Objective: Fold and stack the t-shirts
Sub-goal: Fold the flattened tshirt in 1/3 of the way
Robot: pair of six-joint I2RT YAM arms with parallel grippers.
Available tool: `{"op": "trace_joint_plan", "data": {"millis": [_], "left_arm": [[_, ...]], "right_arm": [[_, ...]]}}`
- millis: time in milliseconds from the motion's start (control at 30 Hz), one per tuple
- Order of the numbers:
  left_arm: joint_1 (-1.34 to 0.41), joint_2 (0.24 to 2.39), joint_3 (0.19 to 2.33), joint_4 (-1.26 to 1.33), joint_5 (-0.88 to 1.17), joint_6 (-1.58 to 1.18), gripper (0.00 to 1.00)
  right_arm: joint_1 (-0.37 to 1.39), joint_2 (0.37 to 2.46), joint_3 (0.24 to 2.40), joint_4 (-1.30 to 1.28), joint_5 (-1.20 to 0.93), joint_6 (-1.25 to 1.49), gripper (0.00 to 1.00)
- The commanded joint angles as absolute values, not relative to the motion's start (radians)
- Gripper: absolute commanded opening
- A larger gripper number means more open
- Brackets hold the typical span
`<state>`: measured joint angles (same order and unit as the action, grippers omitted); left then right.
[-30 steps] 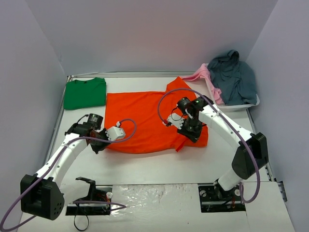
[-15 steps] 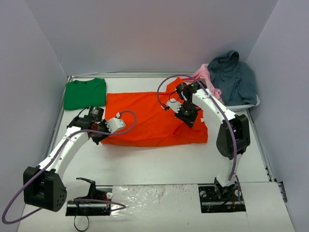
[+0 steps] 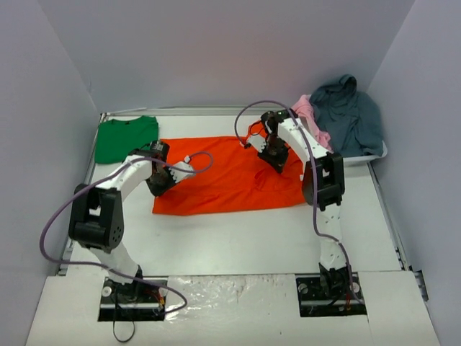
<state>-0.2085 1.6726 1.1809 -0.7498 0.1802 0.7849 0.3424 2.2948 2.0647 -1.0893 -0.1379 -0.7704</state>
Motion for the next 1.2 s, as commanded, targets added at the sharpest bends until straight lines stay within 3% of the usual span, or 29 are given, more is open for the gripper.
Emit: {"op": "trace_joint_plan", "data": {"millis": [0,100,133,200,267,400,500,667,733,900,967,1167], "left_arm": [[-0.187,1.690,1.244,-0.767,0.204,0.824,0.02],[-0.179,1.710,1.247,-0.747,0.187,0.822,0.06],[-0.176,1.716,1.246,-0.738,0.169,0.821,0.07],[-0.176,1.720,1.240,-0.721,0.141,0.812,0.15],[-0.176,1.713,1.235,-0.704,0.111,0.799,0.22],[-0.176,1.680,1.232,-0.643,0.046,0.752,0.51],[-0.179,1.669,1.246,-0.627,-0.021,0.707,0.57],[-0.179,1.579,1.226,-0.618,-0.034,0.680,0.59],[-0.183,1.499,1.168,-0.583,-0.025,0.678,0.67],[-0.189,1.384,1.097,-0.589,0.043,0.657,0.65],[-0.192,1.371,1.082,-0.612,0.103,0.655,0.54],[-0.224,1.325,0.997,-0.626,0.178,0.715,0.36]], "right_arm": [[0.330,2.365,2.144,-1.183,-0.106,-0.799,0.00],[0.330,2.402,2.177,-1.177,-0.095,-0.796,0.04],[0.330,2.404,2.183,-1.161,-0.086,-0.787,0.19],[0.328,2.404,2.184,-1.135,-0.072,-0.770,0.23],[0.330,2.396,2.184,-1.076,-0.032,-0.727,0.33],[0.328,2.372,2.181,-0.997,-0.003,-0.660,0.35],[0.327,2.336,2.172,-0.950,0.031,-0.605,0.36],[0.322,2.188,2.050,-0.887,0.028,-0.552,0.36],[0.322,2.105,1.990,-0.861,0.023,-0.540,0.37],[0.321,1.976,1.826,-0.822,0.026,-0.525,0.39],[0.322,1.929,1.761,-0.821,0.015,-0.523,0.39],[0.321,1.815,1.603,-0.822,0.014,-0.529,0.36]]}}
